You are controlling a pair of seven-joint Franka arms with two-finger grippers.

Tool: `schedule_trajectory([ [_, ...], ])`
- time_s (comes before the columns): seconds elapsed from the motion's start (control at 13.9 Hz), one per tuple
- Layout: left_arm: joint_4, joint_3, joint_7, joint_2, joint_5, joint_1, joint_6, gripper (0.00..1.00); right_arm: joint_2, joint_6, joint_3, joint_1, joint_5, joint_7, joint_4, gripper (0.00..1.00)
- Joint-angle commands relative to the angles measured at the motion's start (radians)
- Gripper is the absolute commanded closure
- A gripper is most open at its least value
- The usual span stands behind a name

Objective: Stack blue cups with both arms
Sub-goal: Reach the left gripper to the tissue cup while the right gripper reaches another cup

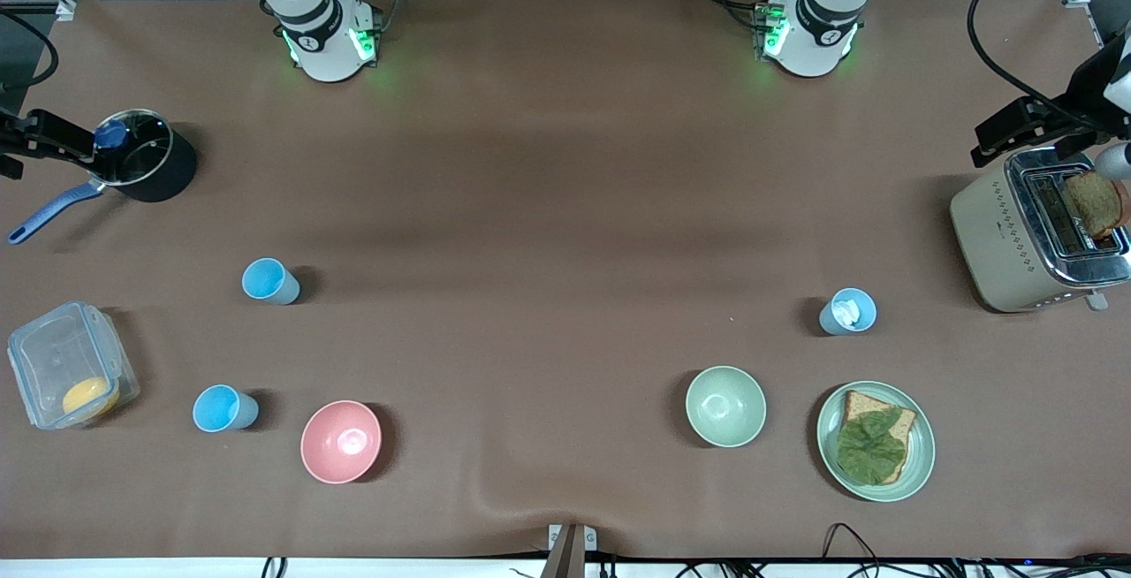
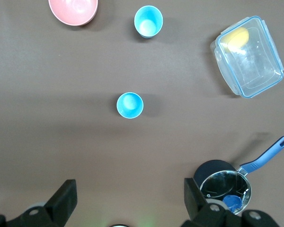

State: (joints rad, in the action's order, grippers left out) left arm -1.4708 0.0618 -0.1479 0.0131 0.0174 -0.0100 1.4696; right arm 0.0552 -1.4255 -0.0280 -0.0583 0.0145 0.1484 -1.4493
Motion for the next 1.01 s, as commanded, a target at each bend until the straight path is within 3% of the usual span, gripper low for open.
schedule_trajectory([
  [0.0,-0.017,0.01,0.024,-0.025,0.036,0.007,-0.006,0.0,-0.012,0.007,0.013,-0.011,0.012,0.0,0.003,0.0],
  [0.22,-0.014,0.013,0.033,0.014,0.023,0.011,-0.005,0.0,-0.011,0.007,0.01,-0.009,0.005,0.0,0.006,0.0],
  [0.43,-0.038,0.013,0.047,0.129,0.032,0.015,0.035,0.0,-0.002,0.01,0.007,-0.008,-0.002,0.0,0.01,0.0],
  [0.58,-0.161,0.01,0.024,0.157,0.035,0.021,0.229,0.0,0.012,0.002,0.007,-0.012,-0.002,0.011,0.007,0.0],
  [0.79,-0.383,0.013,0.021,0.174,0.035,0.047,0.57,0.0,0.146,0.072,0.007,-0.018,-0.002,0.016,0.001,0.0],
  [0.93,-0.427,0.013,0.022,0.224,0.033,0.062,0.679,0.0,0.188,0.097,0.005,-0.05,-0.002,0.017,0.003,0.0],
])
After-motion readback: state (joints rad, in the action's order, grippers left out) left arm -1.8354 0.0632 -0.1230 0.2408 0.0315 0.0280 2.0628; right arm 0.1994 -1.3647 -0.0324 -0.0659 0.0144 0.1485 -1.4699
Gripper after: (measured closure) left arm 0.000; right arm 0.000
